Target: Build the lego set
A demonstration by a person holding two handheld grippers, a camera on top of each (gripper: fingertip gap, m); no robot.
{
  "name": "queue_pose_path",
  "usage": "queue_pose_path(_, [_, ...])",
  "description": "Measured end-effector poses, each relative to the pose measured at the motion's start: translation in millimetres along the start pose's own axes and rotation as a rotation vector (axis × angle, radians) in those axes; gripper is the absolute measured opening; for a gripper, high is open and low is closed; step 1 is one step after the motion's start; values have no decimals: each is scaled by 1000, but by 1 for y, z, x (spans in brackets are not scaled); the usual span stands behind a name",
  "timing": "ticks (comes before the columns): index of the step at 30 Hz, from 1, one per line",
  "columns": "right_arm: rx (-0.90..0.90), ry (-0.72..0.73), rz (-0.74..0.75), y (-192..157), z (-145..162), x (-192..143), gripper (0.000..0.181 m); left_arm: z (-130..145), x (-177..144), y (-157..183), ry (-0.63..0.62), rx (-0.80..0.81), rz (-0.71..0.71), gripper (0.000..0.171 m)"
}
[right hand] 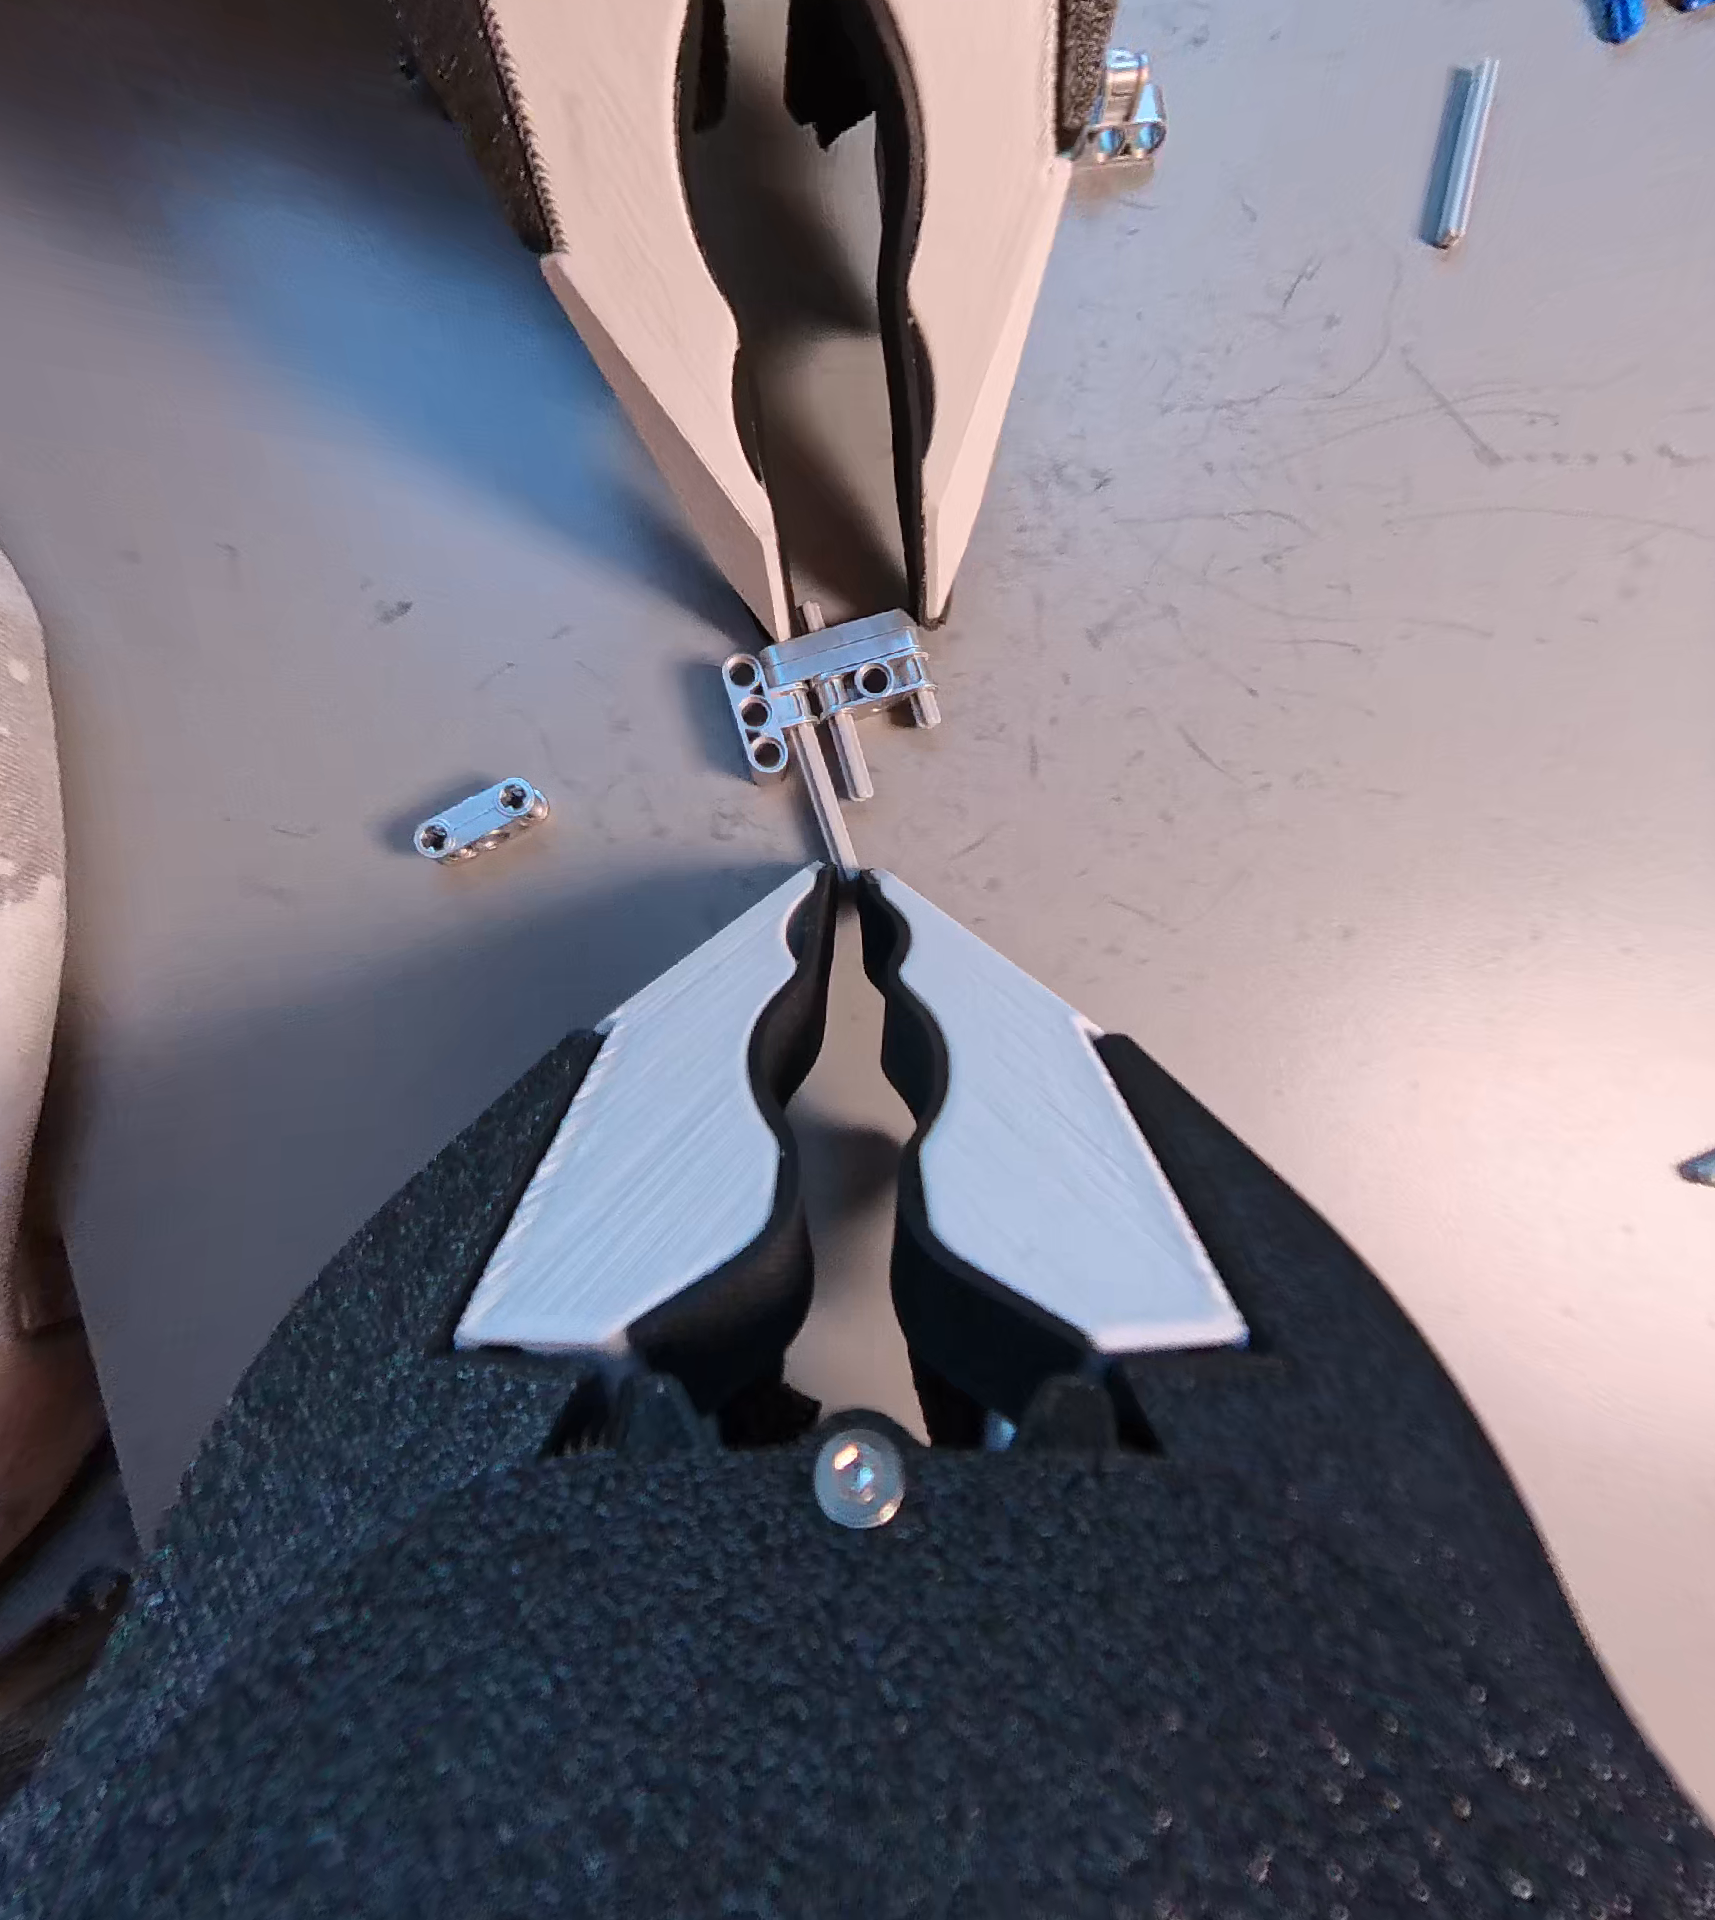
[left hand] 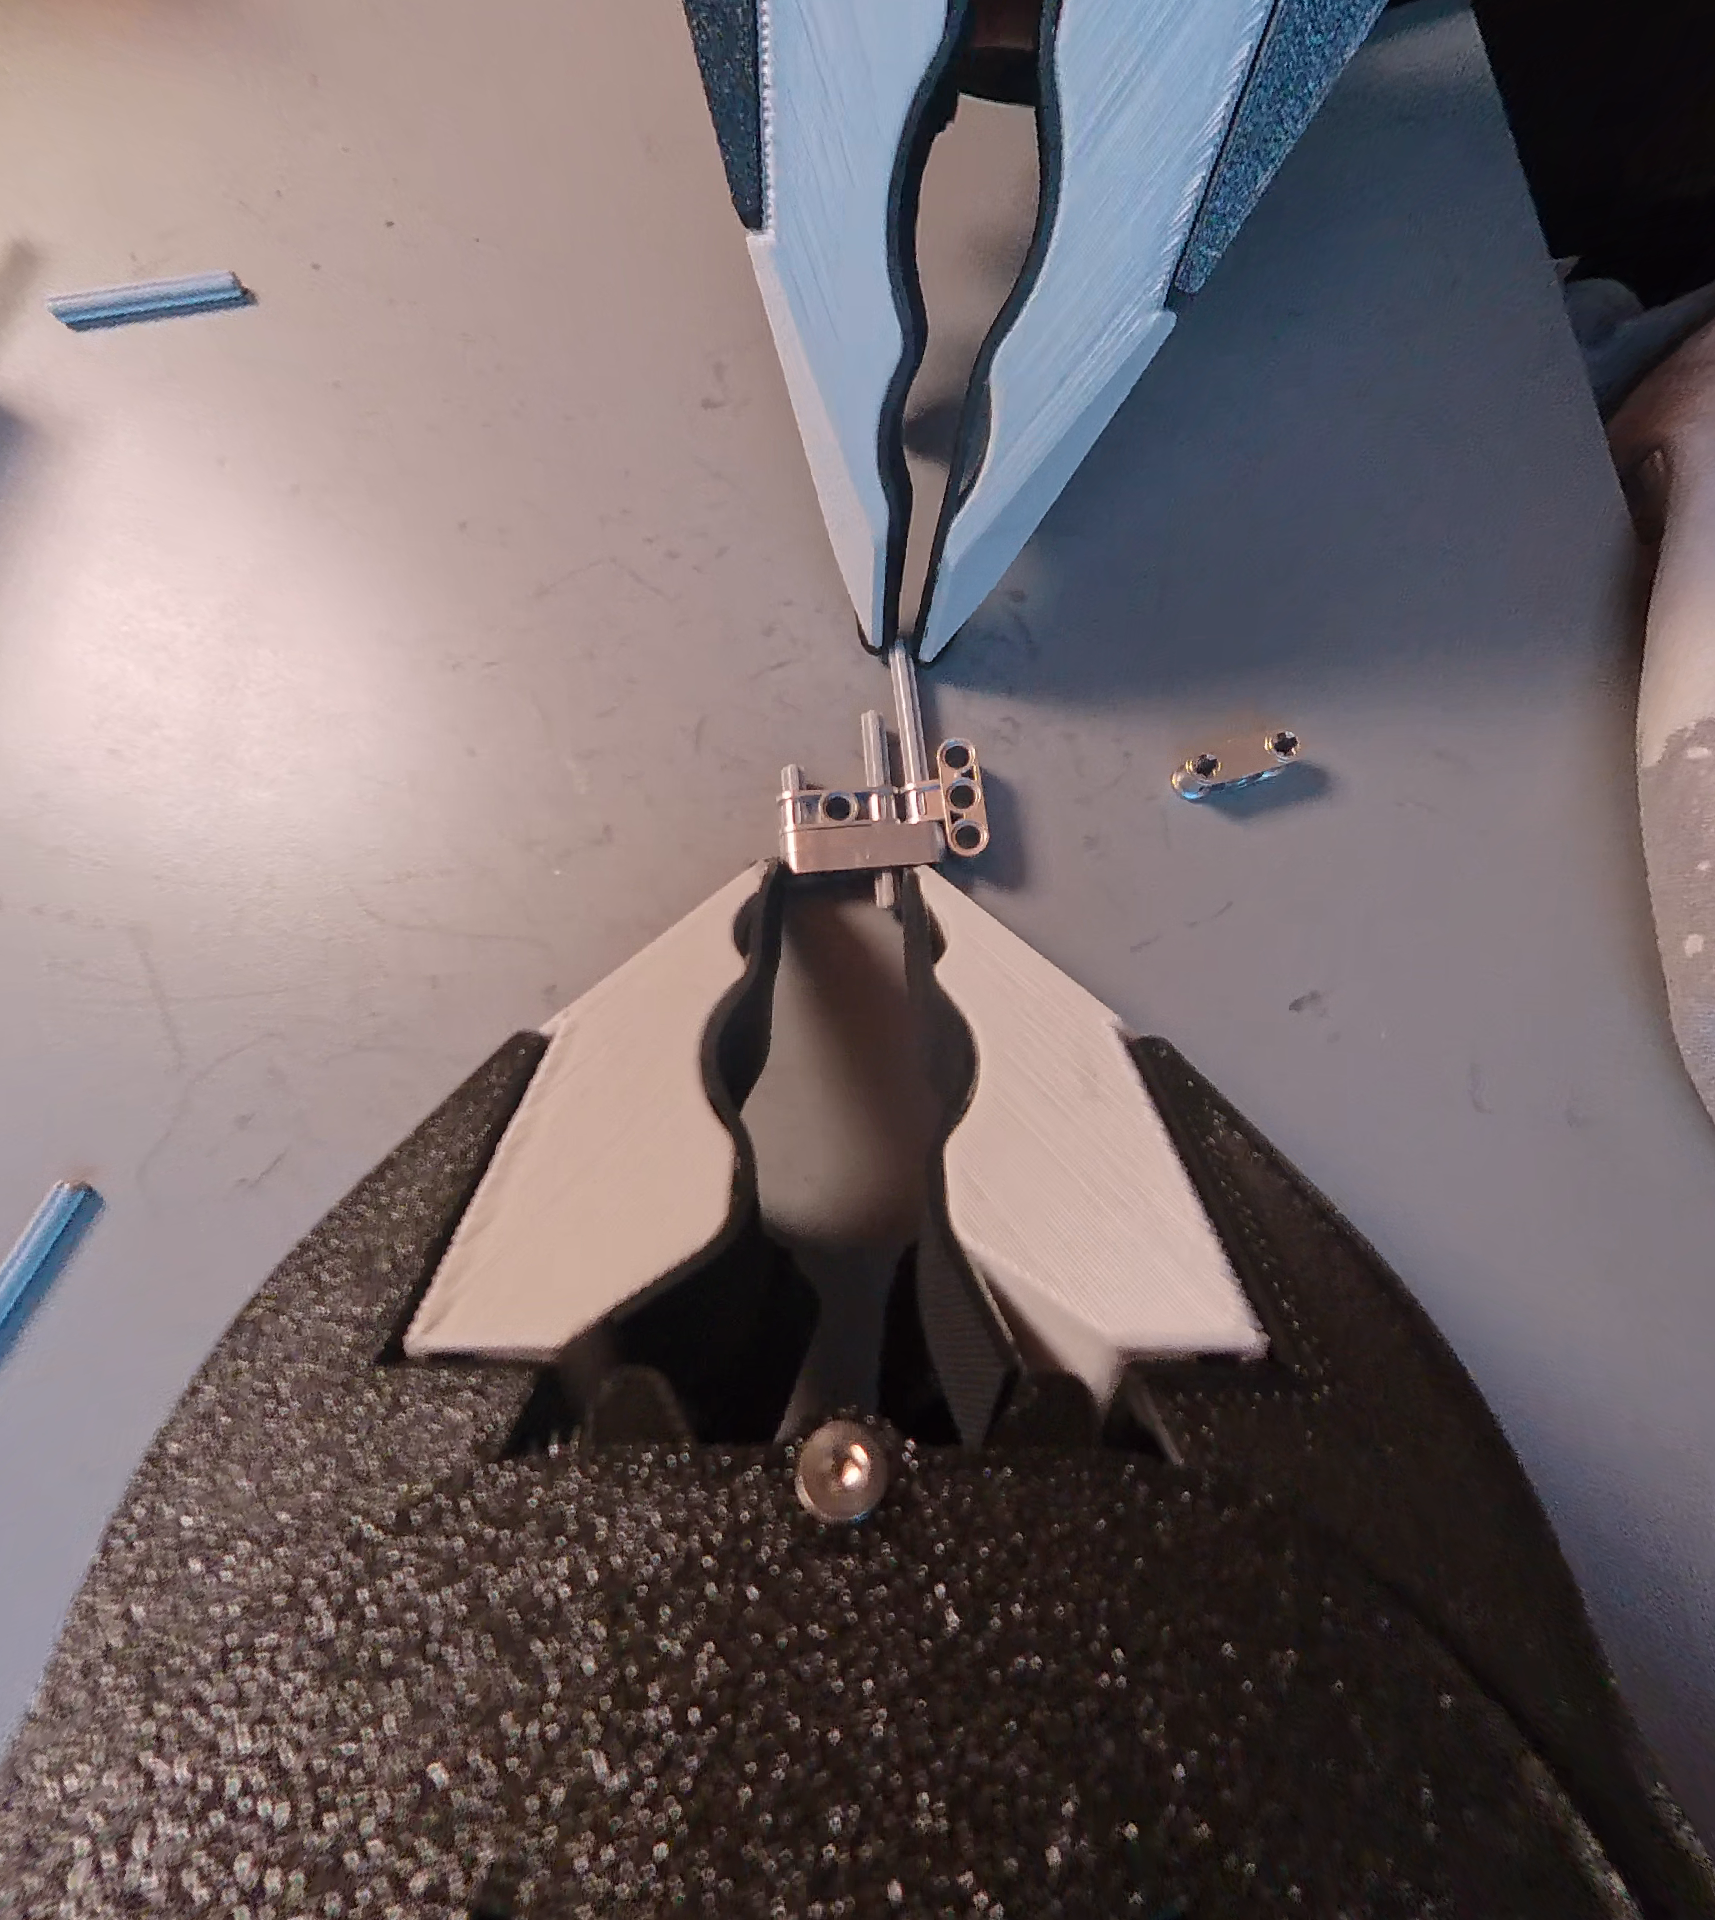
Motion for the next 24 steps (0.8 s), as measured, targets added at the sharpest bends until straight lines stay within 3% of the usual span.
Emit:
queue_pose_path(22, [106,-38,113,-3,-2,1,1,0,1,8,-7,-261,-86,18])
queue_pose_path(24, [120,-39,117,-3,-3,1,1,-1,2,10,-8,-265,-90,10])
Point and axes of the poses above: each gripper's, where its closed fingertips meet, x out along the fingers, z out of its underside, y = z × x across the jaws, the point moved 2 cm from there along -x, back along the fingers, and after that the axes turned 15 degrees about -y, right-handed, at the moved point
